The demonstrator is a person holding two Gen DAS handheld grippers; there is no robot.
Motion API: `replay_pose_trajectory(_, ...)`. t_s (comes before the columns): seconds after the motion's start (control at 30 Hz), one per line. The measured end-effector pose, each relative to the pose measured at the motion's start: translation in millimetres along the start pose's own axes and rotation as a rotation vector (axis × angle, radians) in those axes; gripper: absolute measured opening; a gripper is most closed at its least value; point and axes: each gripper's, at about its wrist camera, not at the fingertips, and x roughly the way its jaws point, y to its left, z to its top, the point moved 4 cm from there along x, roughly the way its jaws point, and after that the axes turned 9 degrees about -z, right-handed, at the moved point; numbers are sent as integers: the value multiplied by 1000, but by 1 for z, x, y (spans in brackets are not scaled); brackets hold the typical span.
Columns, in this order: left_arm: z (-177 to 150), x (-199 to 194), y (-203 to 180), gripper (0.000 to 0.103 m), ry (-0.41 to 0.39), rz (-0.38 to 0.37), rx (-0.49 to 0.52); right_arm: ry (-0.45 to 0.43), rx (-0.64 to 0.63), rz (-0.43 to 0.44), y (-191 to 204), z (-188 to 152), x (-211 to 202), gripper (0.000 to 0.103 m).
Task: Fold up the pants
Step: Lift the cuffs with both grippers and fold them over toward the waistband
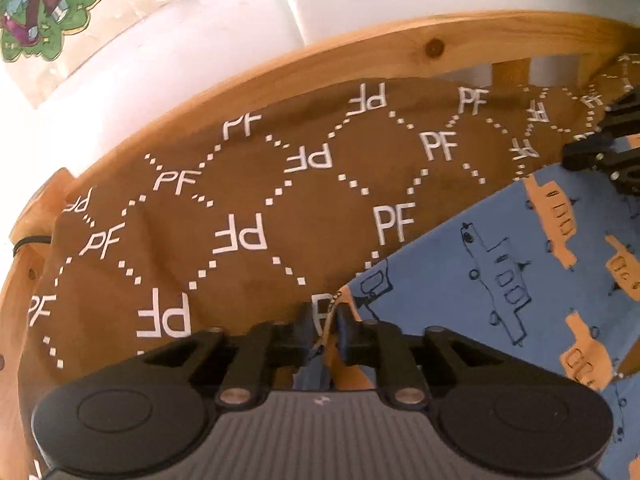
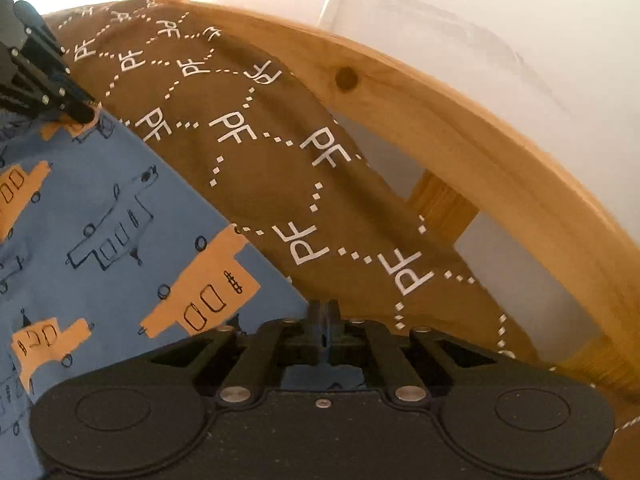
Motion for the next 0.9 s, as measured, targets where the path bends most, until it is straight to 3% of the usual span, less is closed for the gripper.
replay_pose_trajectory(0.03, 1, -4, 1, 53, -18, -10, 6, -5, 23, 29, -4, 1, -3, 47)
replay_pose_trajectory(0.07, 0, -8, 3, 68, -42, -18, 11, -17, 42, 53, -7, 3, -6, 68)
replay_pose_trajectory(0.17, 0, -18, 7, 70, -78, -83, 29, -50, 55, 113, -12, 9, -16, 72)
replay_pose_trajectory(0.3, 1, -15, 10, 70, -42, -99, 39, -7, 18, 132, -5, 10, -5, 73)
replay_pose_trajectory(0.33, 1, -12, 10, 68, -22, -90, 43, 17, 8, 127, -4, 8, 2, 71)
replay_pose_trajectory(0.37, 0, -8, 9, 59, 8, -70, 48, 47, 0, 124, -2, 5, 9, 61)
replay_pose_trajectory(0.4, -3, -2, 8, 52, 43, -21, 57, 70, -6, 123, -1, 2, 15, 42)
replay_pose_trajectory(0.47, -5, 4, 1, 38, 80, 49, 93, 81, 11, 122, 2, 0, 18, 28)
replay_pose_trajectory(0.5, -5, 4, -3, 29, 81, 48, 99, 78, 28, 127, 4, 1, 15, 8)
replay_pose_trajectory(0.53, -6, 3, -7, 5, 86, 24, 96, 70, 28, 122, 6, 1, 9, 3)
replay_pose_trajectory(0.6, -7, -1, -15, 2, 84, -2, 78, 40, -4, 93, 11, 2, -6, 1)
replay_pose_trajectory(0.73, -12, -20, -28, 2, 25, 82, 155, -27, -16, 52, 16, -4, -48, 1)
replay_pose_trajectory(0.9, -29, -66, -38, 2, -79, 137, 208, -135, -89, -35, 41, -23, -117, 1)
